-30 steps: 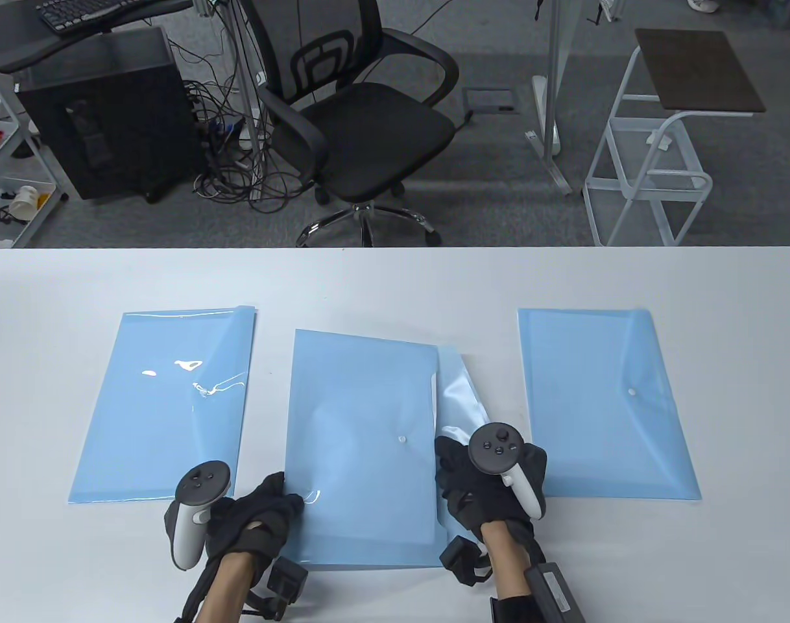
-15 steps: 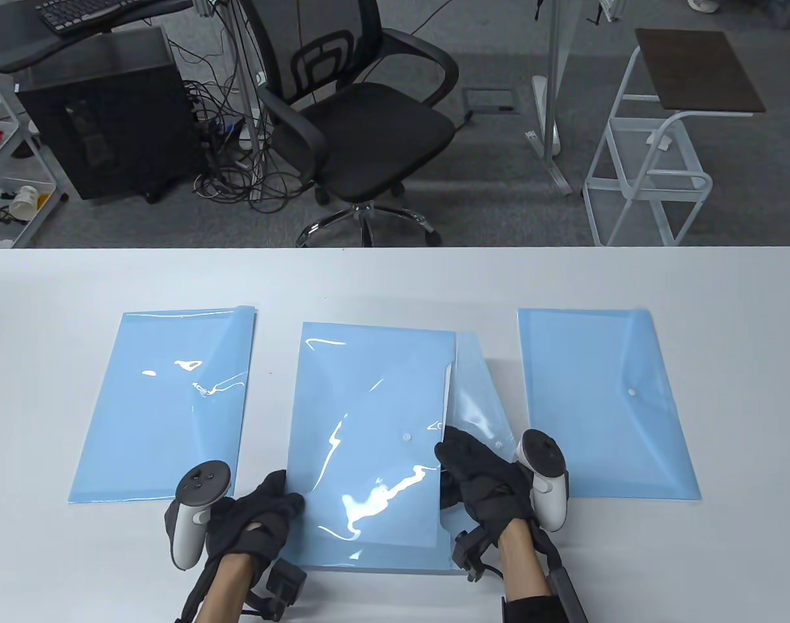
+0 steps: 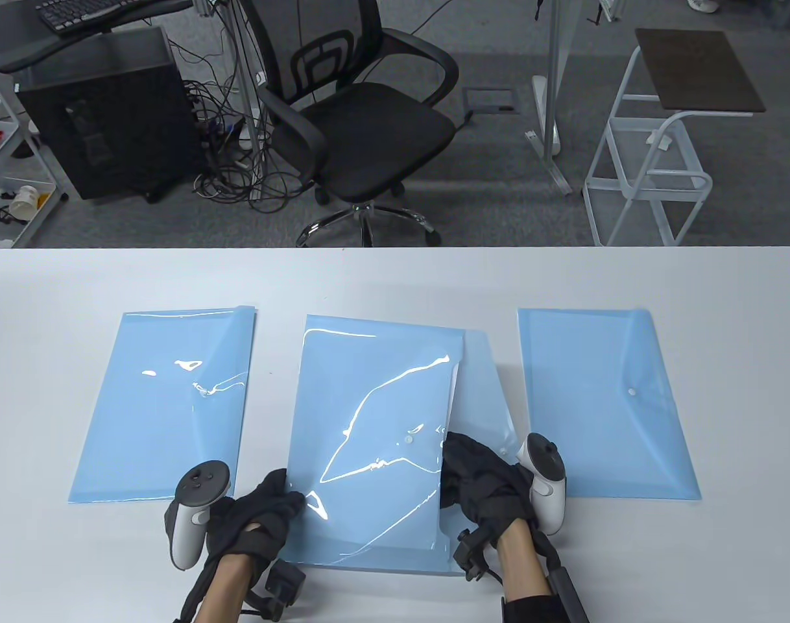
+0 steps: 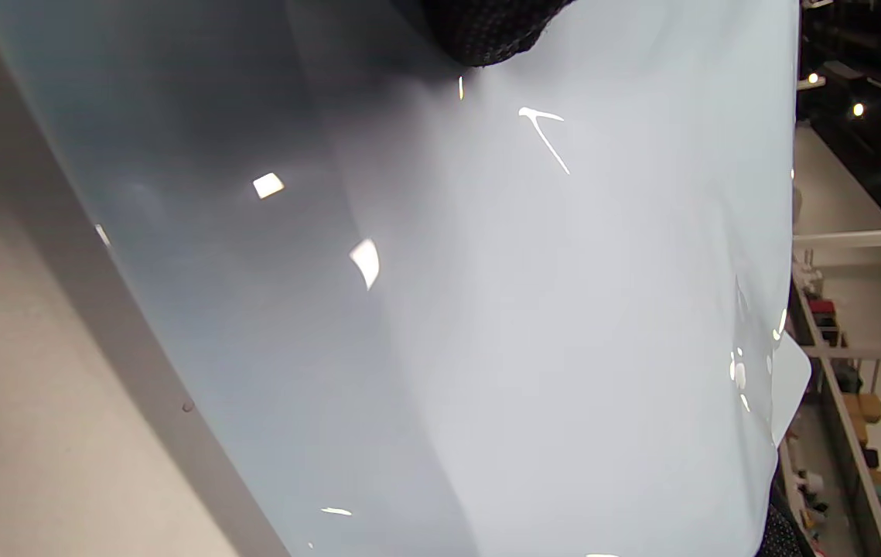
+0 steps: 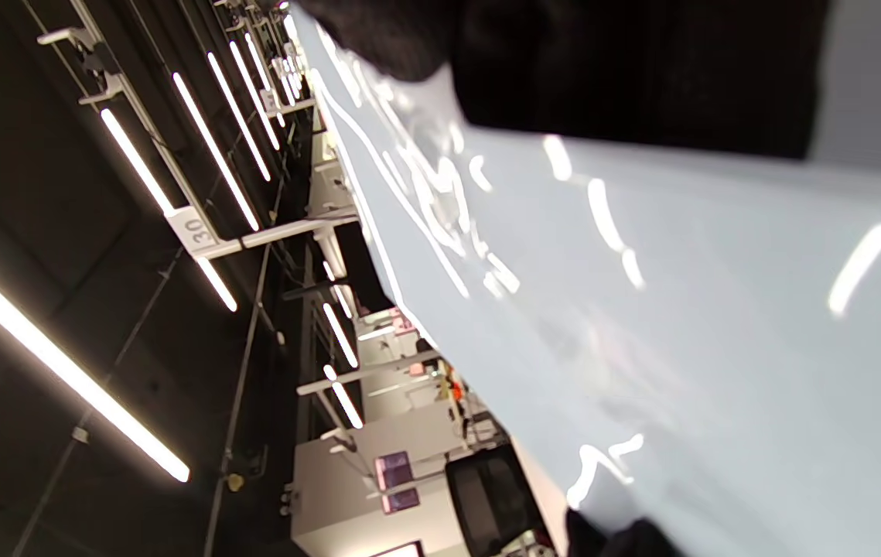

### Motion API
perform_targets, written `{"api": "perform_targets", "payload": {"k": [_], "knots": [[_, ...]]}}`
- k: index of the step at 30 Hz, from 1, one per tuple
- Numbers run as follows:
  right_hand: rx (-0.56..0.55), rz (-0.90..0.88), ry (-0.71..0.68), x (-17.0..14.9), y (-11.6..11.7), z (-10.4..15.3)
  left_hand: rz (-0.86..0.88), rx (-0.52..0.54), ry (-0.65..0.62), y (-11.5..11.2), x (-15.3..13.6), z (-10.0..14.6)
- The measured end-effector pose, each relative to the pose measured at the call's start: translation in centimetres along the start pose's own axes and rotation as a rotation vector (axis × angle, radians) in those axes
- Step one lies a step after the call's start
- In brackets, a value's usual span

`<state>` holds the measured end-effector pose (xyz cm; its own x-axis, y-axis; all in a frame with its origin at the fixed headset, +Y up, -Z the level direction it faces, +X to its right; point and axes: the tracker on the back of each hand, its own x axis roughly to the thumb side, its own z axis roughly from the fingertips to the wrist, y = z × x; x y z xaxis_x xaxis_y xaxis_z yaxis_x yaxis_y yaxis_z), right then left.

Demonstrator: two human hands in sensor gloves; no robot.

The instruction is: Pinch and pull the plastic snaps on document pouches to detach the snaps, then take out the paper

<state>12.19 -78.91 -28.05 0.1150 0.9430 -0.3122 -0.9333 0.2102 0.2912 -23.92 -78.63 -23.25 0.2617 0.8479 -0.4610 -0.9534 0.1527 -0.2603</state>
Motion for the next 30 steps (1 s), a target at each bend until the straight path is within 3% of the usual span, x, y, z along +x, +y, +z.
{"api": "perform_targets", "payload": {"k": [8, 10, 17, 24, 30], "knots": [[0.02, 0.296, 0.104, -0.1, 1.0, -0.1, 0.026, -0.019, -0.014, -0.3, 0.0, -0.1], [-0.04, 0.329, 0.116, -0.1, 1.4, -0.1, 0.009, -0.008, -0.015, -0.2, 0.0, -0.1], [-0.312, 0.706, 0.093, 1.3, 3.6, 0.5, 0.009, 0.023, -0.006, 0.1, -0.1, 0.0], [-0.54, 0.748, 0.049, 2.5, 3.7, 1.6, 0.03, 0.068, -0.034, 0.6, 0.2, 0.4], [-0.533, 0.625, 0.092, 4.0, 1.8, 2.8, 0.055, 0.096, -0.047, 1.1, 0.3, 0.7]]}}
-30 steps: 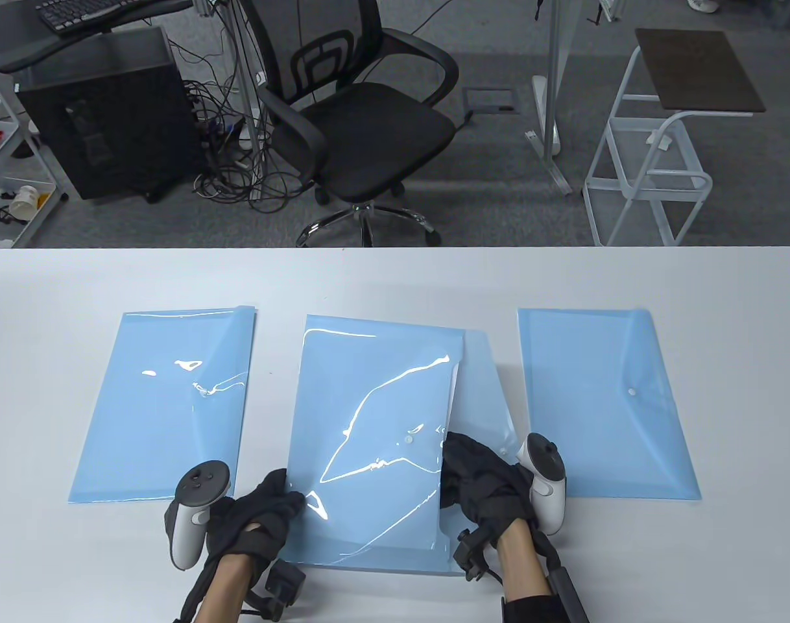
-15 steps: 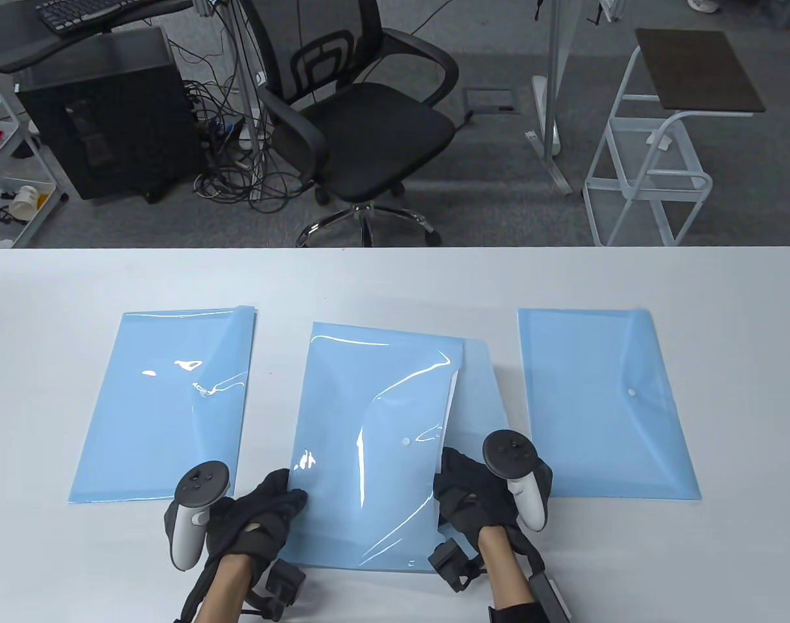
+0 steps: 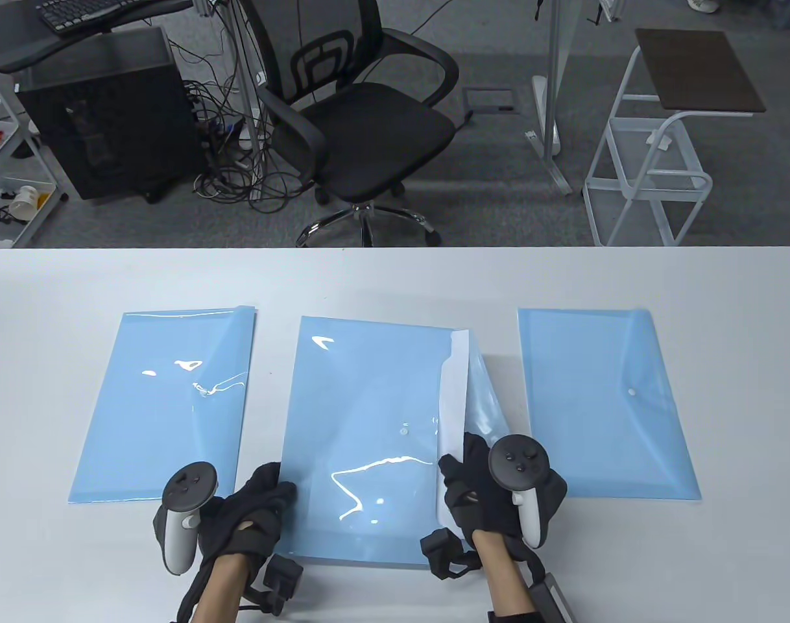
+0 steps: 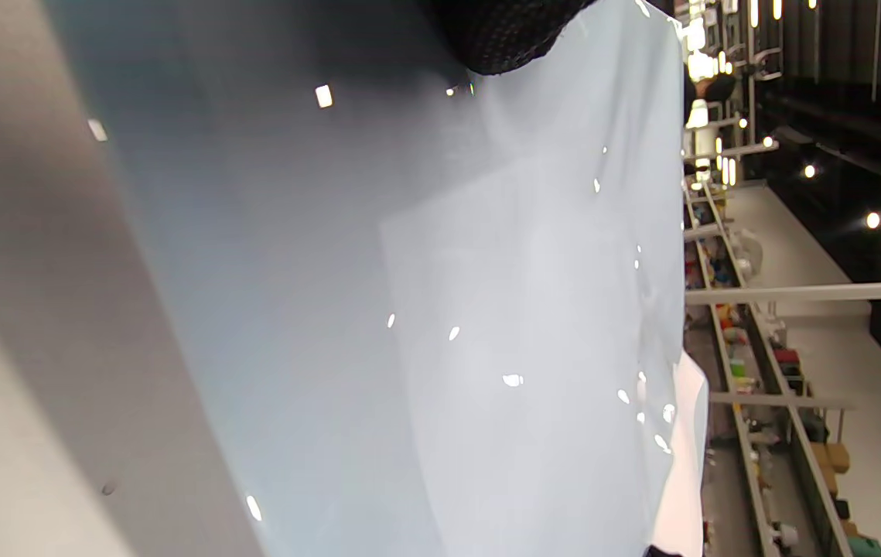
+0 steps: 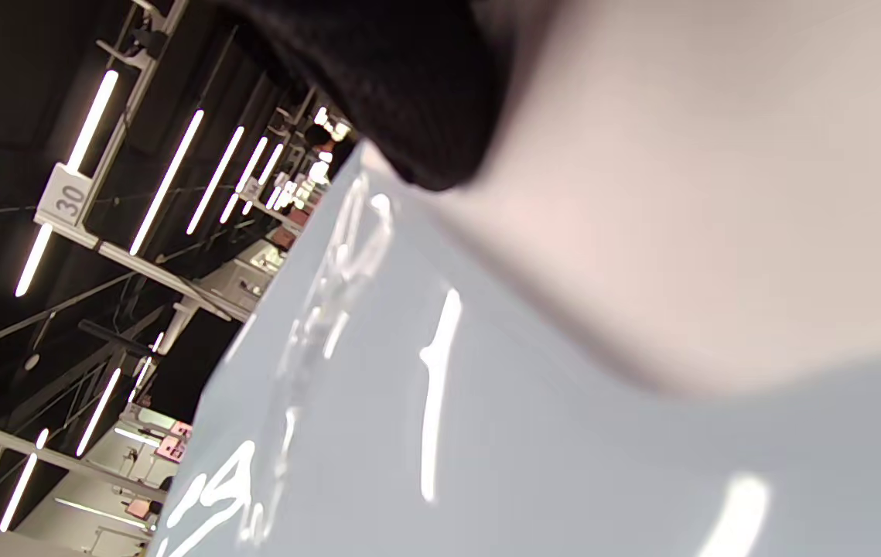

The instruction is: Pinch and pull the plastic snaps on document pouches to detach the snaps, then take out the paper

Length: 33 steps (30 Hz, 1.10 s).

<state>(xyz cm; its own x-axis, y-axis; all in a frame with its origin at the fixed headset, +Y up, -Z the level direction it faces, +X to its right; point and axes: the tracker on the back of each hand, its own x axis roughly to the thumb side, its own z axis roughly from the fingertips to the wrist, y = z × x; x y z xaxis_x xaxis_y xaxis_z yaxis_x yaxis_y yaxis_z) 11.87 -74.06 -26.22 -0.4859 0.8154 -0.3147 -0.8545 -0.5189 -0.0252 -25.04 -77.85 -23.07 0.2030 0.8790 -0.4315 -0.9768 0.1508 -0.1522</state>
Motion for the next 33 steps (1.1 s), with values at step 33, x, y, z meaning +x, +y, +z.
{"api": "perform_targets", "payload": {"k": [33], "knots": [[-0.328, -0.084, 0.097, -4.7, -20.2, -1.6, 0.065, 0.015, 0.013, 1.2, 0.0, 0.2]]}}
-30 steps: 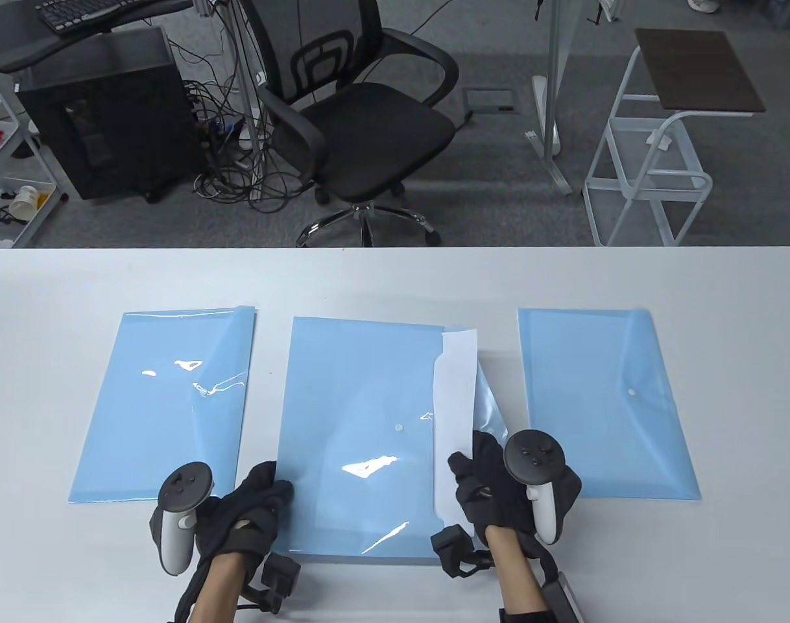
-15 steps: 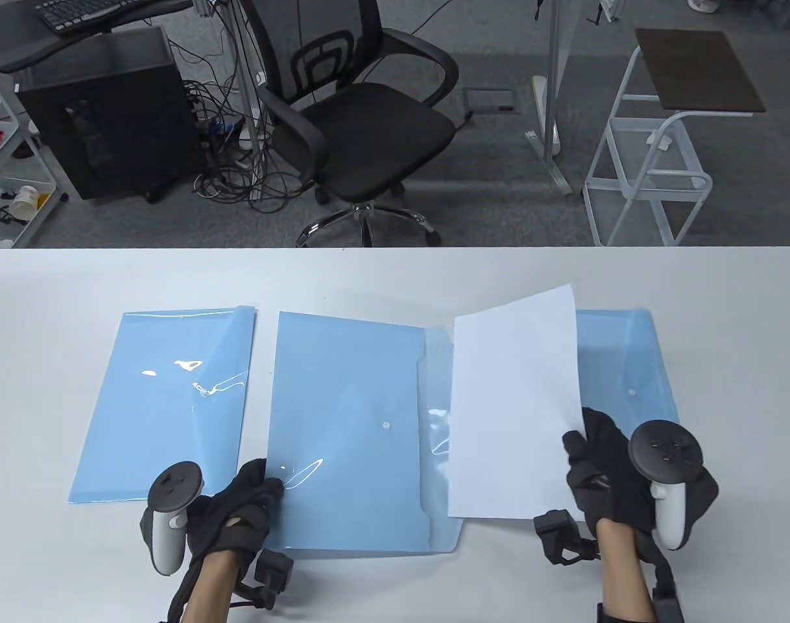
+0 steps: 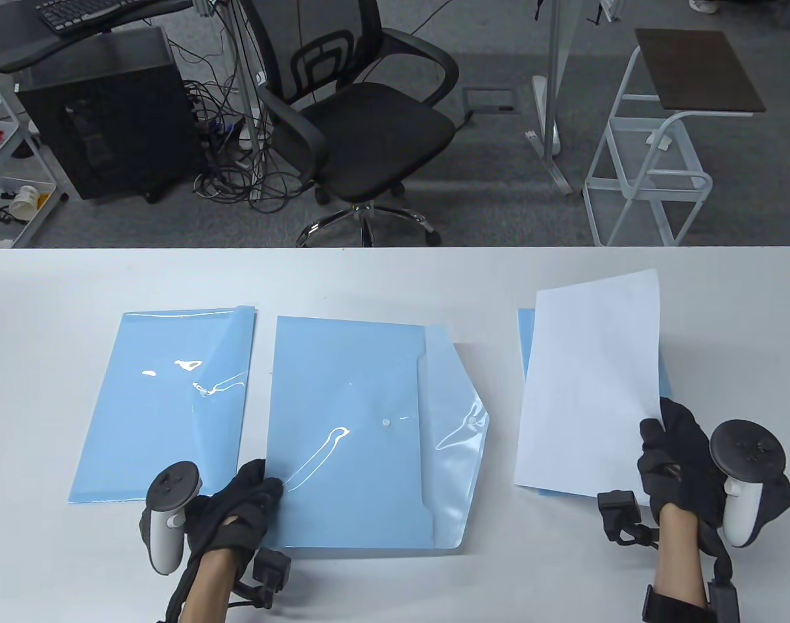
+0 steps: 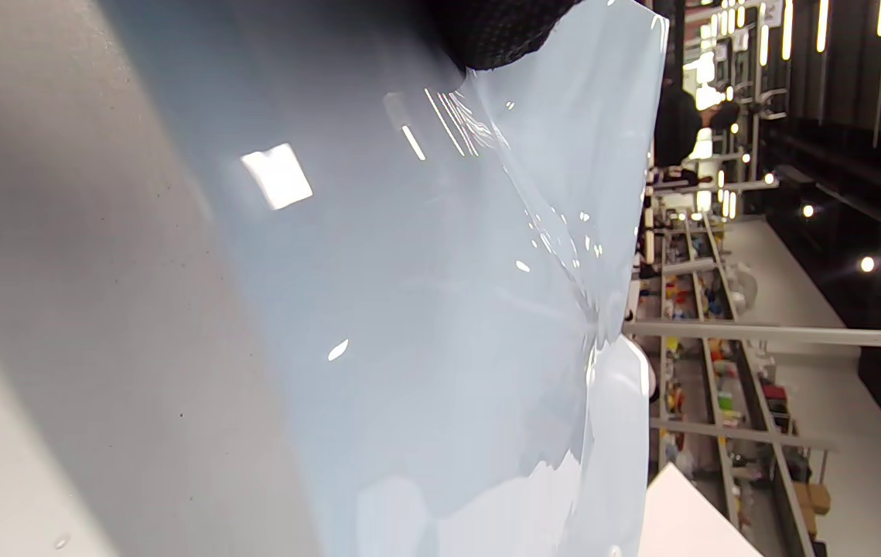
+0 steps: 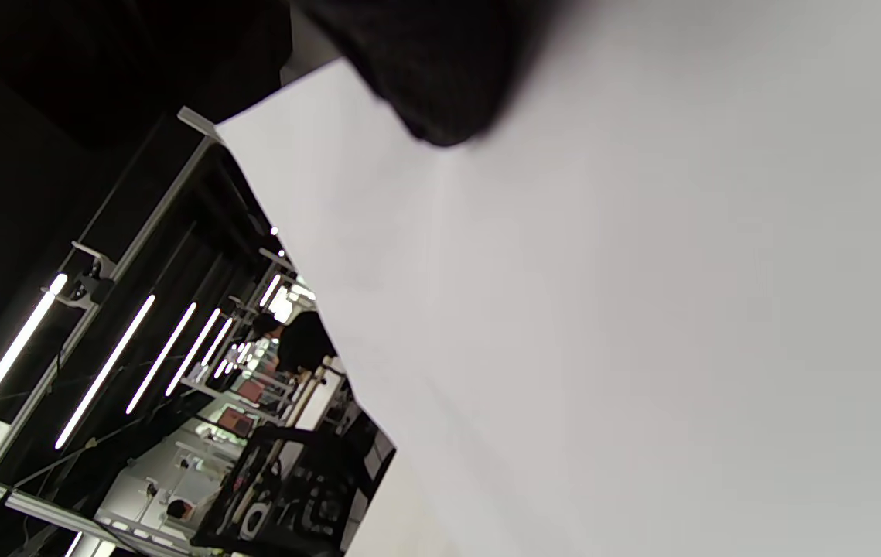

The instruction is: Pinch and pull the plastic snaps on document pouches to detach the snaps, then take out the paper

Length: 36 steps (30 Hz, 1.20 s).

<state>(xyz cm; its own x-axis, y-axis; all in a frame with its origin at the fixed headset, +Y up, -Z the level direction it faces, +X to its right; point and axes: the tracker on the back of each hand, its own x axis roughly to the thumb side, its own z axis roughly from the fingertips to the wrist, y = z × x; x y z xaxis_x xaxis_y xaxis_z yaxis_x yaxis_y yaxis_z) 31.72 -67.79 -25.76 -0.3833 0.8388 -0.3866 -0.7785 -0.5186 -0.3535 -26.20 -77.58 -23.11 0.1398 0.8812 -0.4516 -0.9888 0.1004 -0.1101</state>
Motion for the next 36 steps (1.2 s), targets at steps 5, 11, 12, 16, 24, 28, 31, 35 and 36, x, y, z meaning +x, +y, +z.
{"api": "perform_targets", "payload": {"k": [5, 11, 12, 16, 24, 28, 31, 35, 36], "knots": [[0.098, 0.03, 0.011, -0.4, 4.0, -1.4, -0.008, -0.013, 0.005, -0.2, 0.0, -0.1], [0.182, 0.085, 0.011, 0.4, 9.1, -2.5, -0.029, -0.027, 0.011, -0.4, -0.1, -0.2], [0.188, 0.099, 0.014, 0.5, 9.7, -2.6, -0.032, -0.028, 0.012, -0.4, -0.1, -0.2], [0.209, 0.126, 0.021, 1.0, 11.9, -3.0, -0.039, -0.028, 0.02, -0.4, -0.1, -0.2], [0.223, 0.217, 0.046, 1.7, 16.1, -3.9, -0.051, -0.014, 0.036, -0.3, -0.1, -0.2], [0.206, 0.263, 0.073, 1.2, 17.6, -4.3, -0.049, -0.017, 0.04, -0.4, -0.2, -0.2], [0.178, 0.312, 0.091, 1.0, 18.4, -4.5, -0.055, -0.016, 0.043, -0.4, -0.1, -0.3], [0.139, 0.388, 0.078, 1.2, 18.9, -4.4, -0.059, -0.014, 0.047, -0.4, -0.2, -0.3], [0.128, 0.416, 0.075, 1.4, 18.9, -4.2, -0.06, -0.014, 0.048, -0.4, -0.2, -0.3]]}}
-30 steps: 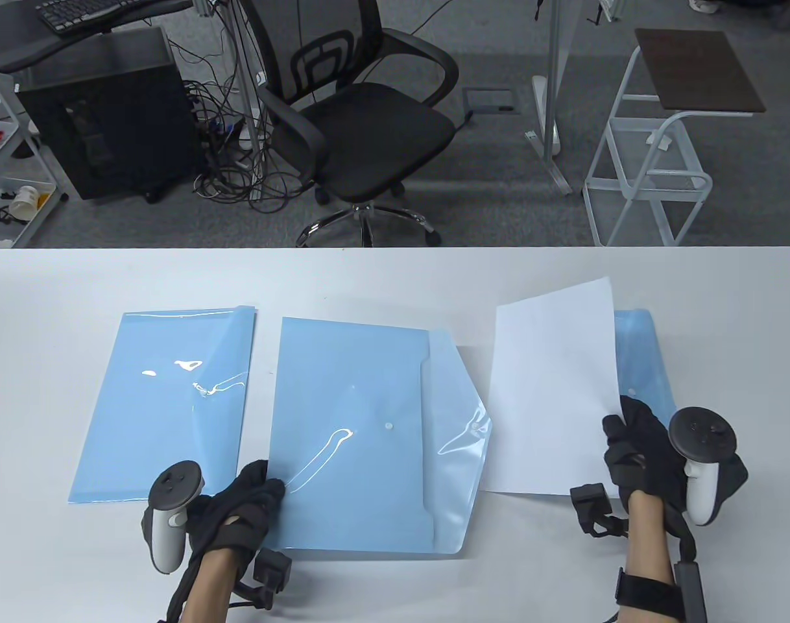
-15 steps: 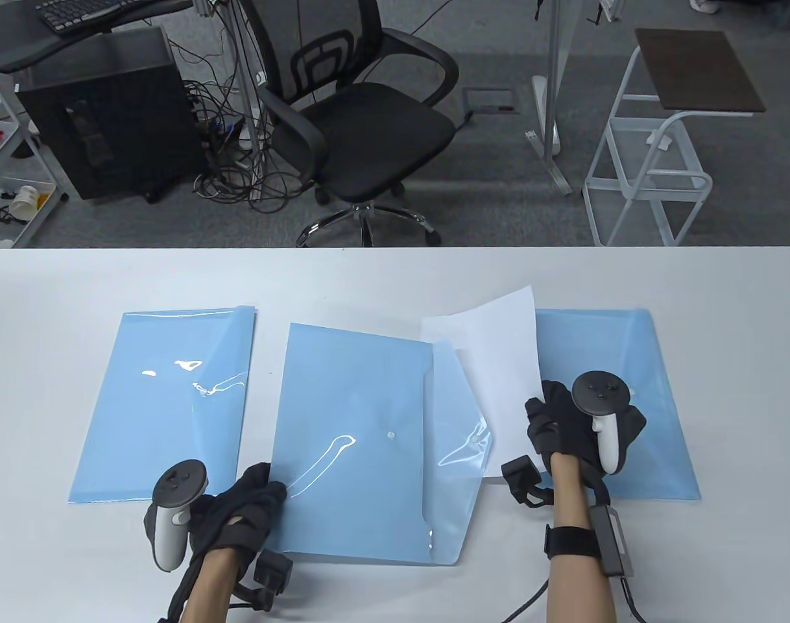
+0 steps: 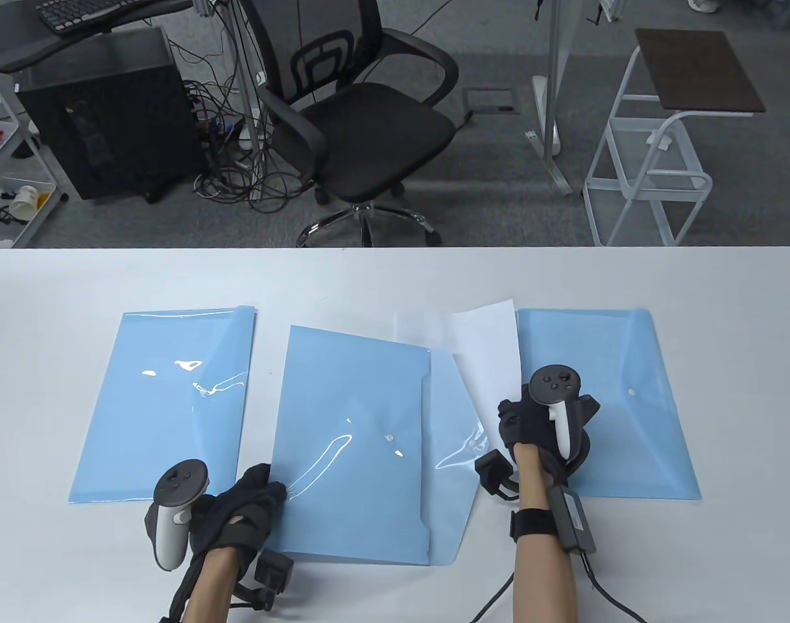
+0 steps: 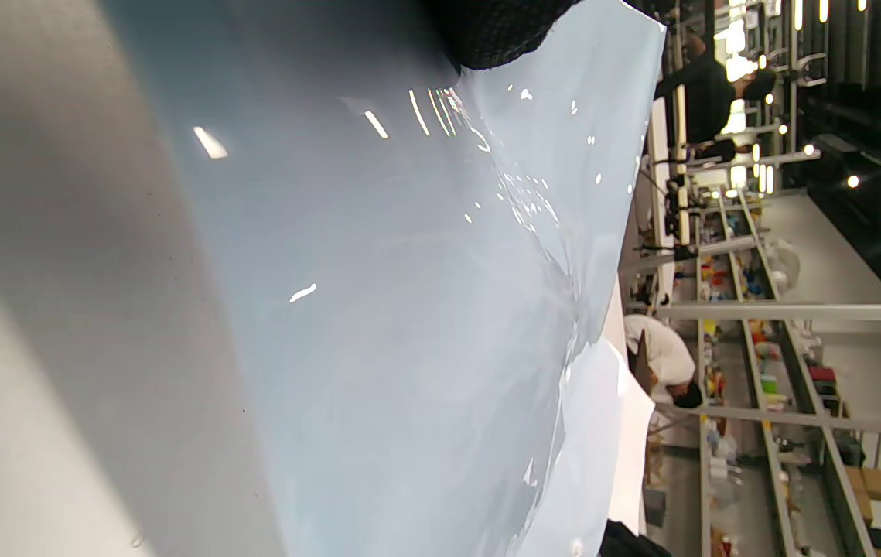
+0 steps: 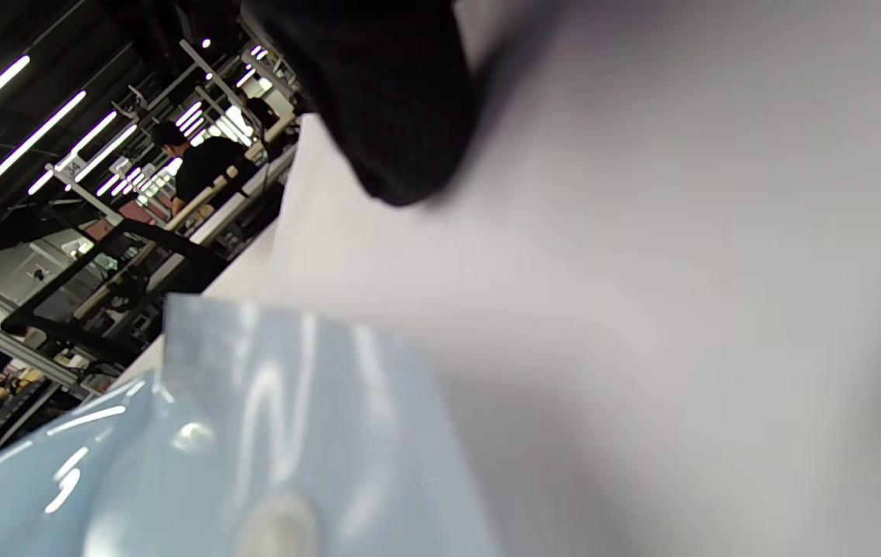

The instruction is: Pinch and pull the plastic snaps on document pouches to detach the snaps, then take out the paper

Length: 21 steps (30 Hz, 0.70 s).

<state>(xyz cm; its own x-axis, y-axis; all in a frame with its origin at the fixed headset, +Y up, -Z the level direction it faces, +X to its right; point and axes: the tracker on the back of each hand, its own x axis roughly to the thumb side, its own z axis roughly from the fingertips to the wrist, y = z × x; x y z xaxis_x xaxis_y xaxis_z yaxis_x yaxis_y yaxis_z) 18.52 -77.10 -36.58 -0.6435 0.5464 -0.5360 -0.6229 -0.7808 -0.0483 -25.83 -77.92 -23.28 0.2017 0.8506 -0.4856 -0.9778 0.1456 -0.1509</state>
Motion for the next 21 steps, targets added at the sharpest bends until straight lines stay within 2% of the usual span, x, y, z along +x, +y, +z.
{"api": "perform_targets", "payload": {"k": [6, 16, 19, 21], "knots": [[-0.088, 0.139, -0.037, 1.2, -0.7, 1.2, 0.003, 0.006, -0.001, 0.1, 0.0, 0.0], [-0.268, 0.213, -0.138, 2.4, -4.3, 4.8, 0.01, -0.005, -0.019, -0.1, 0.0, 0.1], [-0.254, 0.176, -0.177, 2.3, -4.9, 5.9, 0.029, -0.02, -0.027, -0.2, 0.0, 0.2], [-0.188, 0.135, -0.201, 2.0, -4.9, 6.7, 0.04, -0.033, -0.028, -0.3, 0.0, 0.2]]}}
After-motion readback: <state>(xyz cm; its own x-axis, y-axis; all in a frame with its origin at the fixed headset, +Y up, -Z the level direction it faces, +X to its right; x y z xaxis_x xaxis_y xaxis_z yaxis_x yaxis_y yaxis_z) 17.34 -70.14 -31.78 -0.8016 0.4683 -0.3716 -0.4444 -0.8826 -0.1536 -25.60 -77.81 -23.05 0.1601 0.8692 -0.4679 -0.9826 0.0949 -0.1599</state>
